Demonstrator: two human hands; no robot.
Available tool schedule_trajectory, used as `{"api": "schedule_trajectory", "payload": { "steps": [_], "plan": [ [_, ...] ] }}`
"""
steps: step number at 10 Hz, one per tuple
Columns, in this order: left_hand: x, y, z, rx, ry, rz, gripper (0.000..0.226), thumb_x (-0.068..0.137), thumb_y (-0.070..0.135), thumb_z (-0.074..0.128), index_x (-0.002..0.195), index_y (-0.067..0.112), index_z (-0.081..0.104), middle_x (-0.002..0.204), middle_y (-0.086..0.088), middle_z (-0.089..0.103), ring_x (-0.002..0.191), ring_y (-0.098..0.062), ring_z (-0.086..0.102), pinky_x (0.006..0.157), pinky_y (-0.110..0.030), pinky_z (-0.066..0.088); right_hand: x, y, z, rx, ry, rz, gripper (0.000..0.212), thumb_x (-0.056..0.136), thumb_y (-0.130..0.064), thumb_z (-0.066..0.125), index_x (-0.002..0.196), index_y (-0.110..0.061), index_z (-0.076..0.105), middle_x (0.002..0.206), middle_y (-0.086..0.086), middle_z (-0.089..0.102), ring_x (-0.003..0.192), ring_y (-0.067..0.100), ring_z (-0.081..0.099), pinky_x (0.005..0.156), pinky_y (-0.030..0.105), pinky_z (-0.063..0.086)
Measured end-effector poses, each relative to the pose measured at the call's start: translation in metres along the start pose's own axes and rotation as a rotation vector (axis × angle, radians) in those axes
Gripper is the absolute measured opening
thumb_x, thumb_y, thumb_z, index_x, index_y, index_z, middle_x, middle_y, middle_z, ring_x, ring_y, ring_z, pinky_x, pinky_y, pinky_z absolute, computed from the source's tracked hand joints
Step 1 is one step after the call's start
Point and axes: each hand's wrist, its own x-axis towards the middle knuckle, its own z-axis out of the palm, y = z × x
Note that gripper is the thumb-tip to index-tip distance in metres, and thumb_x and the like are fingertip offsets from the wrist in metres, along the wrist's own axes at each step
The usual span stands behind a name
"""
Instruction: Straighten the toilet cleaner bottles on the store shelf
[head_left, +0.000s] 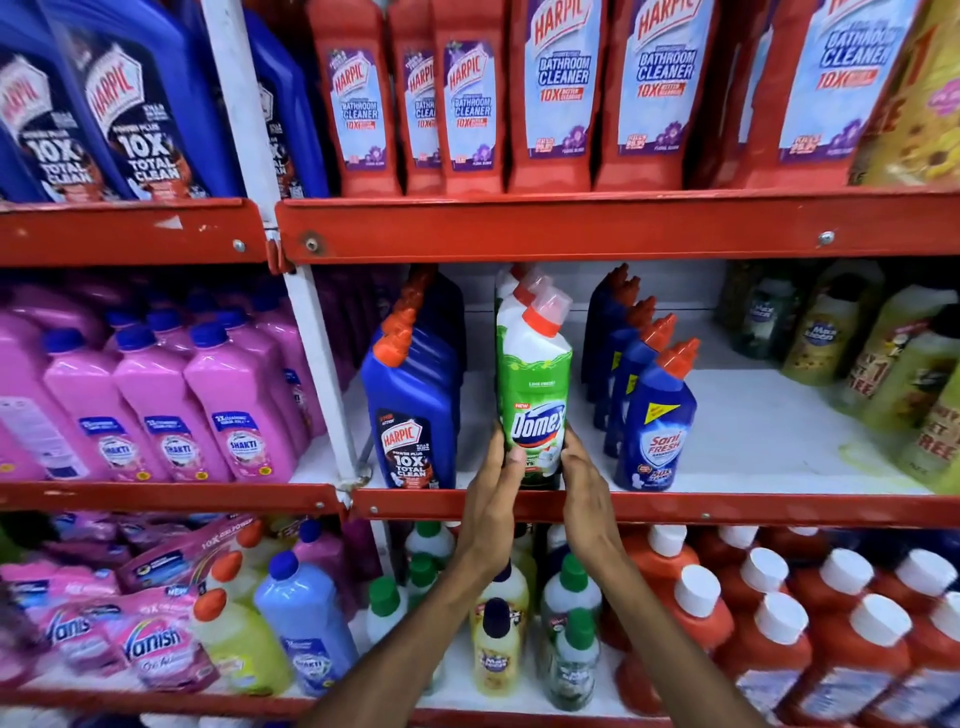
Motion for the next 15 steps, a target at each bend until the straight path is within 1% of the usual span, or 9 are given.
{"api": "schedule_trajectory", "payload": {
  "steps": [2,3,4,5,8,9,12,13,15],
  "plan": [
    [-0.005,0.006,-0.006,0.061,-0.008,0.010,0.088,0.085,0.073,0.046,0.159,0.027,0.029,0.158,0.019,0.041,0.143,0.007,0.044,0.119,-0.017,0.034,-0.004,0.002,0.001,0.035,0.134,0.009,0.062,0.091,-0.040,0.031,0.149,-0.020,0.042,0.154,0.000,0.047,0.139,0.010,0.045,0.118,0.038,0.036],
    [-0.019,0.005,-0.025,0.161,0.093,0.074,0.074,0.086,0.065,0.062,0.150,0.032,0.046,0.157,0.015,0.048,0.146,-0.001,0.044,0.121,-0.027,0.037,-0.018,-0.012,0.003,0.069,0.429,-0.128,0.047,0.093,-0.037,0.036,0.128,-0.019,0.061,0.132,0.001,0.066,0.122,0.016,0.060,0.105,0.037,0.048],
    [-0.034,0.008,-0.051,0.259,0.272,0.233,0.027,0.092,0.029,0.068,0.119,0.032,0.071,0.122,0.008,0.077,0.117,-0.005,0.070,0.102,-0.029,0.057,-0.031,-0.026,0.016,0.096,0.534,-0.299,0.026,0.092,-0.021,0.043,0.101,-0.016,0.067,0.101,0.004,0.073,0.098,0.023,0.069,0.083,0.034,0.055],
    [-0.040,0.014,-0.077,0.275,0.507,0.333,0.018,0.090,0.019,0.068,0.106,0.024,0.074,0.103,0.004,0.079,0.099,-0.012,0.074,0.090,-0.039,0.061,-0.041,-0.032,0.044,0.053,0.367,-0.341,0.024,0.094,-0.013,0.046,0.098,-0.018,0.069,0.095,-0.001,0.074,0.090,0.017,0.070,0.078,0.029,0.054],
    [-0.015,0.002,-0.117,0.193,0.408,0.057,0.085,0.073,0.050,0.067,0.149,0.021,0.044,0.145,-0.002,0.060,0.133,-0.017,0.060,0.115,-0.049,0.048,-0.032,-0.016,0.109,-0.206,0.007,-0.047,0.066,0.092,-0.042,0.031,0.152,-0.016,0.037,0.154,0.005,0.047,0.135,0.011,0.046,0.110,0.020,0.029],
    [-0.010,-0.001,-0.122,0.180,0.334,0.047,0.083,0.075,0.051,0.070,0.150,0.026,0.044,0.139,-0.002,0.067,0.124,-0.017,0.067,0.109,-0.051,0.053,-0.028,-0.011,0.114,-0.196,0.000,-0.048,0.065,0.090,-0.046,0.031,0.150,-0.024,0.041,0.150,-0.001,0.052,0.131,0.008,0.052,0.115,0.033,0.038],
    [-0.009,-0.010,-0.135,0.127,0.307,0.045,0.078,0.079,0.046,0.069,0.151,0.032,0.044,0.142,-0.003,0.065,0.127,-0.021,0.066,0.107,-0.055,0.054,-0.023,-0.012,0.120,-0.156,-0.012,-0.015,0.059,0.089,-0.031,0.032,0.146,-0.024,0.046,0.136,-0.024,0.055,0.112,-0.027,0.047,0.107,0.013,0.038],
    [-0.010,-0.010,-0.138,0.117,0.292,0.037,0.078,0.080,0.046,0.070,0.152,0.031,0.044,0.143,-0.001,0.065,0.127,-0.020,0.066,0.107,-0.054,0.054,-0.023,-0.015,0.120,-0.167,0.007,-0.026,0.056,0.090,-0.028,0.032,0.143,-0.027,0.048,0.124,-0.032,0.054,0.109,-0.027,0.050,0.094,0.002,0.037],
    [-0.019,0.009,-0.136,0.298,0.351,0.242,0.079,0.081,0.043,0.065,0.154,0.021,0.041,0.153,0.003,0.051,0.139,-0.010,0.051,0.117,-0.044,0.048,-0.027,-0.011,0.113,-0.037,0.243,-0.091,0.048,0.093,-0.036,0.035,0.130,-0.023,0.062,0.126,-0.007,0.067,0.113,0.004,0.066,0.101,0.028,0.051]
  ]
}}
